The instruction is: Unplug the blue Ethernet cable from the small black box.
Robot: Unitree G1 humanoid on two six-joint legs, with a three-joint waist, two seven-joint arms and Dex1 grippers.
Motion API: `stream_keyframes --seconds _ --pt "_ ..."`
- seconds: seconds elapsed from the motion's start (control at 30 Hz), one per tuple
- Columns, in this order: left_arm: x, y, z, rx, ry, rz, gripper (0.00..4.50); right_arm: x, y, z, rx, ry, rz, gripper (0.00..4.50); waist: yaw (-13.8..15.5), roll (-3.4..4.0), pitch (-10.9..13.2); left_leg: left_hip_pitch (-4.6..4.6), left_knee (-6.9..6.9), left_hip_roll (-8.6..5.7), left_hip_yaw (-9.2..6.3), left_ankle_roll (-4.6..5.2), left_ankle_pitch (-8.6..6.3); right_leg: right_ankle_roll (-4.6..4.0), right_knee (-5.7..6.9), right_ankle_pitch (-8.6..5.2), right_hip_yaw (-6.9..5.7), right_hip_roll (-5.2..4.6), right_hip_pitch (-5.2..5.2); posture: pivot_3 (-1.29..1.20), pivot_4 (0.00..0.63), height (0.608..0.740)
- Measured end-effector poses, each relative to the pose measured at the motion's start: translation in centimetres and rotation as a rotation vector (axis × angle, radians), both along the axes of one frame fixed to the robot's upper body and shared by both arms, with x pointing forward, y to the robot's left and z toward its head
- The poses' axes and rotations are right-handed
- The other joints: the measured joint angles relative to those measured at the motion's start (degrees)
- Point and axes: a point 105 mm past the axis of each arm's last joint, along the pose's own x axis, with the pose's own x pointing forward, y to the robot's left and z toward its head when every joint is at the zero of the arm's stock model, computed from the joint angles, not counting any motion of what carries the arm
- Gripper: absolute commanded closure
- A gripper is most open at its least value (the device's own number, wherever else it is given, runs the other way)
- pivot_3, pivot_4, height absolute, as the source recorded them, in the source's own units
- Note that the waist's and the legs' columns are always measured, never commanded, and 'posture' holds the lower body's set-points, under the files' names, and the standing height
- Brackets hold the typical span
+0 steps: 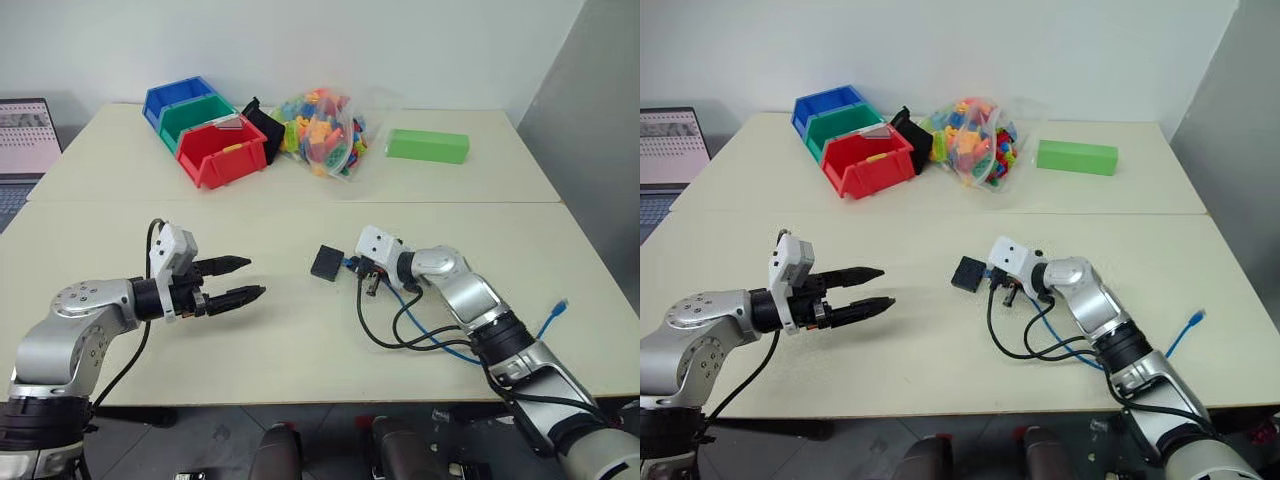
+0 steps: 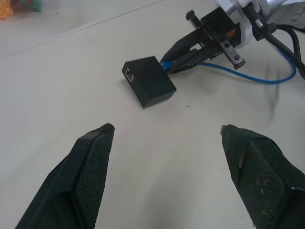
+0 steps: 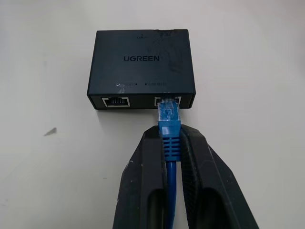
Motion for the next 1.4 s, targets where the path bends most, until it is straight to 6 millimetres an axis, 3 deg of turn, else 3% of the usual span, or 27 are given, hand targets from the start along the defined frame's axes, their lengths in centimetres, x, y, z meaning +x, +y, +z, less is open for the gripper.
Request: stream_keyframes --seconds 0.1,0.27,0.5,0.7,1.17,1.3,1.37,1.4 --pt "0.4 -0.3 0.5 -0.051 0.049 0.002 0.67 -0.7 0.7 1.6 -0.043 -0.139 0.092 4.37 0.0 -0.01 0.0 0.0 0.0 0.0 -0.04 0.0 0.0 0.0 0.0 0.0 0.0 0.0 0.0 0.0 0.15 0.74" --pt "1.2 -1.4 1.9 -0.145 0.105 -0.021 0.67 -3.4 2.5 4.7 -0.106 -0.418 0.331 4.37 0.0 -0.03 0.0 0.0 0.01 0.0 -0.03 -0.01 0.0 0.07 0.0 -0.04 -0.09 0.0 0.02 0.0 0.15 0.74" --pt "0.8 -2.9 1.6 -0.196 0.168 -0.073 0.67 -5.4 4.0 6.2 -0.093 -0.528 0.439 4.37 0.1 -0.03 0.0 0.0 0.05 0.0 -0.07 -0.02 0.01 -0.13 0.03 0.09 -0.06 -0.02 0.04 0.0 0.15 0.74" --pt "0.7 -3.8 1.4 -0.242 0.193 -0.09 0.67 -5.9 4.3 6.6 -0.093 -0.559 0.461 4.37 0.2 -0.03 0.0 0.0 0.08 -0.01 -0.08 -0.02 0.01 -0.14 0.03 0.09 -0.03 -0.02 0.05 0.0 0.15 0.74" --pt "0.6 -4.7 2.0 -0.321 0.225 -0.131 3.64 -5.7 4.2 6.8 -0.089 -0.576 0.444 4.38 0.3 -0.03 0.0 0.0 0.09 -0.01 -0.1 -0.02 0.01 -0.16 0.04 0.1 -0.01 -0.03 0.07 0.0 0.15 0.74" --pt "0.6 -4.7 2.1 -0.322 0.224 -0.133 3.72 -5.7 4.2 6.8 -0.088 -0.577 0.445 4.38 0.3 -0.03 0.0 0.0 0.09 -0.02 -0.1 -0.02 0.01 -0.17 0.04 0.1 0.0 -0.03 0.07 0.0 0.15 0.74" --pt "0.6 -4.7 2.1 -0.32 0.225 -0.134 3.72 -5.8 4.2 6.8 -0.088 -0.575 0.448 3.67 0.3 -0.03 0.0 0.0 0.09 -0.02 -0.1 -0.02 0.01 -0.17 0.04 0.1 -0.01 -0.03 0.07 0.0 0.15 0.74" --pt "0.5 -4.7 2.1 -0.32 0.225 -0.135 3.72 -5.8 4.2 6.7 -0.089 -0.572 0.451 3.54 0.3 -0.03 0.0 0.0 0.09 -0.02 -0.1 -0.02 0.01 -0.16 0.04 0.1 0.0 -0.03 0.07 0.0 0.15 0.74"
